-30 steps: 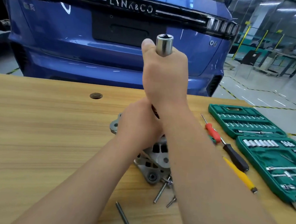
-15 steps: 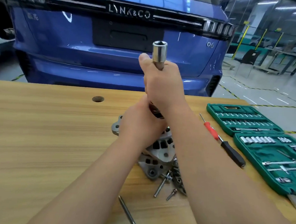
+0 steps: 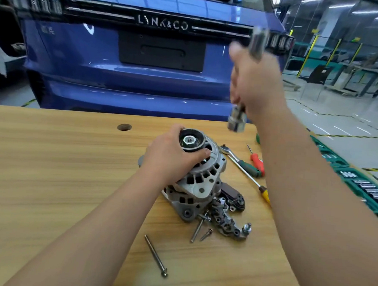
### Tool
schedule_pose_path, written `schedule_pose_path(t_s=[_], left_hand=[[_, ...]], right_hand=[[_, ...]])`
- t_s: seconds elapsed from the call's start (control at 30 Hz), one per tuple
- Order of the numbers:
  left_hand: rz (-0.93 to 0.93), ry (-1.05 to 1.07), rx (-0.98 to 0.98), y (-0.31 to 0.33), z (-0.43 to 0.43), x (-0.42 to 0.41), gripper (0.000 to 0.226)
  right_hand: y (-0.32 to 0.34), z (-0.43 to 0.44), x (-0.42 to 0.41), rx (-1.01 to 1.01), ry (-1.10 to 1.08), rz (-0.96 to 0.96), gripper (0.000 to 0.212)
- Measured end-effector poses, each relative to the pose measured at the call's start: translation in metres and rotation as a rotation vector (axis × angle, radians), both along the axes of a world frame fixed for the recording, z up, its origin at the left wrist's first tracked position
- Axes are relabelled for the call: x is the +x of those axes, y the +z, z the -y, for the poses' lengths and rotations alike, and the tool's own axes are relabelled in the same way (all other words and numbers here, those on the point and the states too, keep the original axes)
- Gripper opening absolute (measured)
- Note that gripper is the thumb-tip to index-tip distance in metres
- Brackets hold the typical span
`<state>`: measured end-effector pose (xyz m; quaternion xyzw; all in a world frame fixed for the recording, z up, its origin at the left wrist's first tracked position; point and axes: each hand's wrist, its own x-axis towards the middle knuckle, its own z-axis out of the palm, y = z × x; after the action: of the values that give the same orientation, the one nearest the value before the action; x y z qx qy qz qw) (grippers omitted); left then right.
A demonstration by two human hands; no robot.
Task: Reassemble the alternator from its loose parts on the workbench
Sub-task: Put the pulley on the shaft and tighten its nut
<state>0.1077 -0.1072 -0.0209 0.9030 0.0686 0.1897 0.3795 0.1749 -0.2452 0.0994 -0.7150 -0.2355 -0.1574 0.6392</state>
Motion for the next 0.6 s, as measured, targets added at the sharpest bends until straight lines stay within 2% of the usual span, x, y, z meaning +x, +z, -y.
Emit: schedule_pose_path(t_s=[0.07,0.1,0.2,0.33,0.4,0.5,0.53,0.6], left_hand=[[0.017,0.061,0.001,-0.002,0.007,-0.003,0.054],[0.025,0.085,0.017,-0.002,0.010,-0.005,0.055],[0.050,0.157,0.125,0.002,0.011,-0.005,0.063],[0.029,0.236,0.094,0.001,0.009,-0.001,0.059],[0.040,0.272,0.089,0.000,0.007,0.002,0.056],[0.042,0.276,0.052,0.000,-0.008,0.007,0.056],[0.034,0.245,0.056,-0.001,-0.017,0.008,0.058],[-0.013,0.114,0.100,0.000,-0.038,0.006,0.071]], right_hand=[[-0.056,0.031,0.013,-0.203,-0.164,-0.168,0.034],[-0.084,0.046,0.015,-0.224,-0.215,-0.245,0.036],[-0.138,0.080,0.014,-0.095,-0.286,-0.357,0.050],[-0.160,0.092,0.009,-0.020,-0.289,-0.363,0.048],[-0.162,0.095,0.007,-0.052,-0.277,-0.354,0.044],[-0.159,0.100,0.004,-0.106,-0.201,-0.359,0.022],[-0.156,0.104,0.001,-0.088,-0.189,-0.363,0.024],[-0.143,0.110,-0.013,-0.050,-0.295,-0.230,0.050]])
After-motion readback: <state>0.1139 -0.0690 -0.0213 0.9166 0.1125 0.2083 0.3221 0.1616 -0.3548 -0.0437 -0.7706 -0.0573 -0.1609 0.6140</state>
